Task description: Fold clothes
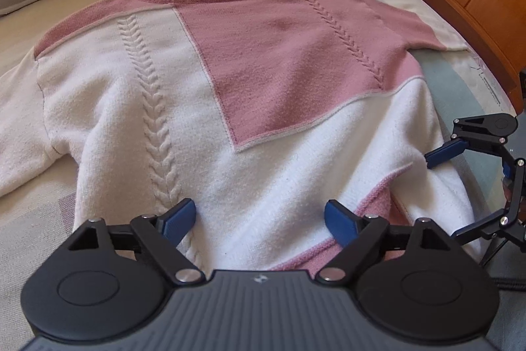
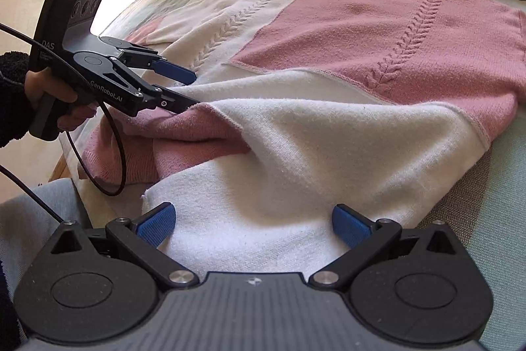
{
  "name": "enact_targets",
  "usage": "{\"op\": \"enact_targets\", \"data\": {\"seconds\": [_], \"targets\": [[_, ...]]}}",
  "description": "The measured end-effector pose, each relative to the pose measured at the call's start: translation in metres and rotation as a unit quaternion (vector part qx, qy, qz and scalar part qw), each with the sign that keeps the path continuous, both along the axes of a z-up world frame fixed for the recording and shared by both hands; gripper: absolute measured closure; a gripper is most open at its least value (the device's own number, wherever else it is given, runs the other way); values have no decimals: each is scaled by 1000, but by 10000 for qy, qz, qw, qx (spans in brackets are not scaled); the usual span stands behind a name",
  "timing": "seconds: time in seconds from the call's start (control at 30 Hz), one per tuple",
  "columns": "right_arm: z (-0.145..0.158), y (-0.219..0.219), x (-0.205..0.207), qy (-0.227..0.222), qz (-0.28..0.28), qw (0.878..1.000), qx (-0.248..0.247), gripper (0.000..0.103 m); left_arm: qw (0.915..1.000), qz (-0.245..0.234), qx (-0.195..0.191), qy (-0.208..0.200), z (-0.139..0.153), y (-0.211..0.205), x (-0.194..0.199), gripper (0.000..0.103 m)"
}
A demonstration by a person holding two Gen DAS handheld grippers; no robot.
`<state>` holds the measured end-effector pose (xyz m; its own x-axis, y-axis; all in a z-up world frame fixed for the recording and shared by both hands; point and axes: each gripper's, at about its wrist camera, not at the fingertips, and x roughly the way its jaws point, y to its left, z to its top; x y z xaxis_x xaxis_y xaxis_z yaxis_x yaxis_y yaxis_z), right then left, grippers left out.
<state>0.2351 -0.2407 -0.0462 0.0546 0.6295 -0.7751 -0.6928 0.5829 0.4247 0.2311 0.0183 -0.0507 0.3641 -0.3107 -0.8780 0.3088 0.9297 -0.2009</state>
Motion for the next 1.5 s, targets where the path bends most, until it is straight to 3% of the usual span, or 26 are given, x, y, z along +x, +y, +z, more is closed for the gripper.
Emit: {"op": "enact_targets", "data": {"seconds": [0.37,0.5,0.63,0.73,0.83,1.0,1.1,1.27,1.4,1.5], "targets": [[1,5,13,172,421,9990,29,0,9996,61,126,-254,-3,-5,-9,15],[1,-2,-1,-139,126,9996,201,0,9967,166,175,-778,2,-8,-26,15],[5,-16,-44,-689,-540,9954,400,0,9855,566,275,-1573,24,-6,-65,16],[15,-38,-80,-809,-1158,9866,822,0,9825,760,594,-1596,41,-9,-92,15],[14,-61,-108,-542,-1666,9739,1440,0,9797,844,542,-1733,52,-15,-125,15],[-19,-85,-127,578,-2302,9530,1882,0,9813,546,239,-1831,48,-38,-173,15],[-26,-90,-128,589,-2402,9438,2191,0,9826,473,315,-1766,33,-49,-184,15],[-28,-71,-107,660,-2323,9436,2266,0,9871,638,77,-1467,15,-57,-184,15],[-33,-62,-85,934,-2577,9267,2571,0,9871,468,218,-1518,11,-64,-185,15],[-35,-58,-79,993,-2728,9210,2598,0,9884,477,322,-1405,3,-63,-181,15]]}}
